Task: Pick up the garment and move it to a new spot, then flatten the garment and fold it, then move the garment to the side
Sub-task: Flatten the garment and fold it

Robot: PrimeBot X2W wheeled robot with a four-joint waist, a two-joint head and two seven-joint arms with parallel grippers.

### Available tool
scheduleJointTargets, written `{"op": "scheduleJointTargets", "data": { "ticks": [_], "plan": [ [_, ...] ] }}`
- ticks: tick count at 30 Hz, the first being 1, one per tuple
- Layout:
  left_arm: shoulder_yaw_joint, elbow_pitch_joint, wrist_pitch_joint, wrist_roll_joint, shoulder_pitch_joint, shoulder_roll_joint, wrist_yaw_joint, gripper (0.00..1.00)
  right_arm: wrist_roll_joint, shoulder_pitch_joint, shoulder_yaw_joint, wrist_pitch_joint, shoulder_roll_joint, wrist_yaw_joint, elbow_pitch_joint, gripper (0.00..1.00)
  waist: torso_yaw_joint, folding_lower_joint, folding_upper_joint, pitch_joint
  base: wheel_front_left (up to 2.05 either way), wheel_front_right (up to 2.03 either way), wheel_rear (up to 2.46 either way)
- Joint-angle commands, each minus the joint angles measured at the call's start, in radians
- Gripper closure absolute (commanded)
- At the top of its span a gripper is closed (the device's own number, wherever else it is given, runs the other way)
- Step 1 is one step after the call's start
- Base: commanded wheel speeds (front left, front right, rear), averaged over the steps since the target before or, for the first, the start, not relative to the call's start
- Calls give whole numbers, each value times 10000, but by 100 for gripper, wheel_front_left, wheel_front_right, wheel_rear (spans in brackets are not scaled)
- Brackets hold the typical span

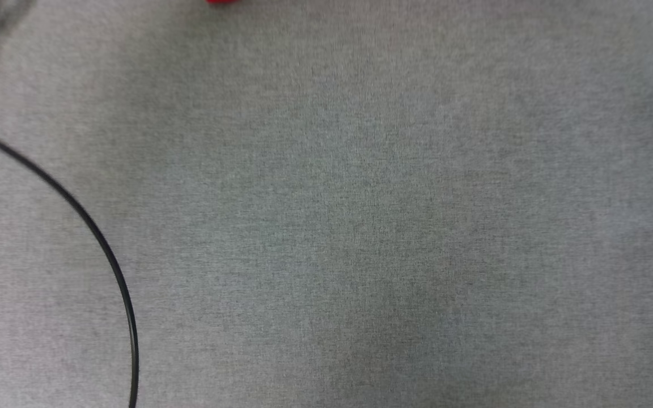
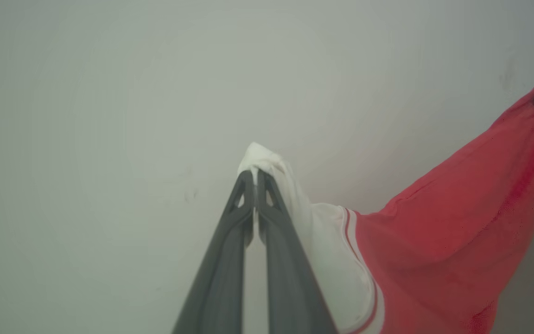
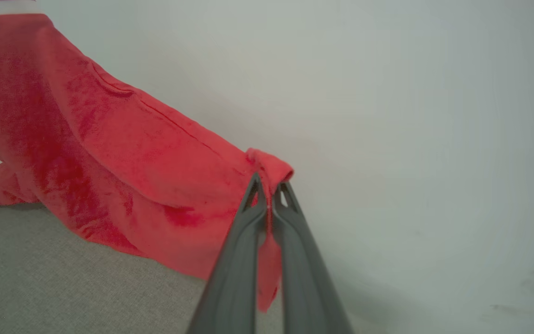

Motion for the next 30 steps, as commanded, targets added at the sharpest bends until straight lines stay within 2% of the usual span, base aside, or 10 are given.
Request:
{"op": "scheduleJointTargets", "data": {
  "ticks": [1,4,5,9,14,23,30],
  "plan": [
    [-32,-44,-42,-39,237,51,11,100,77,164,40,-2,-70,-4,-58,100,20,-1,0,-246,0,0,0],
    [-61,-531,-43,-96,1596,295,60,100,591,1038,565,-116,-328,-4,-365,100,27,-1,0,-675,0,0,0],
    [-54,-1149,-44,-190,3001,557,256,100,1049,1970,1153,-175,-669,-4,-789,100,13,-1,0,-1143,0,0,0],
    [-165,-2162,-44,-414,4981,871,623,100,1603,3155,1817,-297,-1138,-4,-1423,100,-33,-1,0,-1787,0,0,0],
    [-450,-3676,173,-680,7450,1422,1393,100,2150,4736,2520,-445,-1768,-5,-2233,100,-87,-1,0,-2549,0,0,0],
    [-1141,-6398,1320,-1411,11263,2454,2672,100,3071,7695,2613,-952,-2813,-4,-3033,100,-31,-1,0,-3635,0,0,0],
    [-1080,-8056,1410,-2353,13938,3023,4151,100,3190,9561,2491,-1113,-3193,-4,-3632,100,-170,-1,0,-4346,0,0,0]
  ]
}}
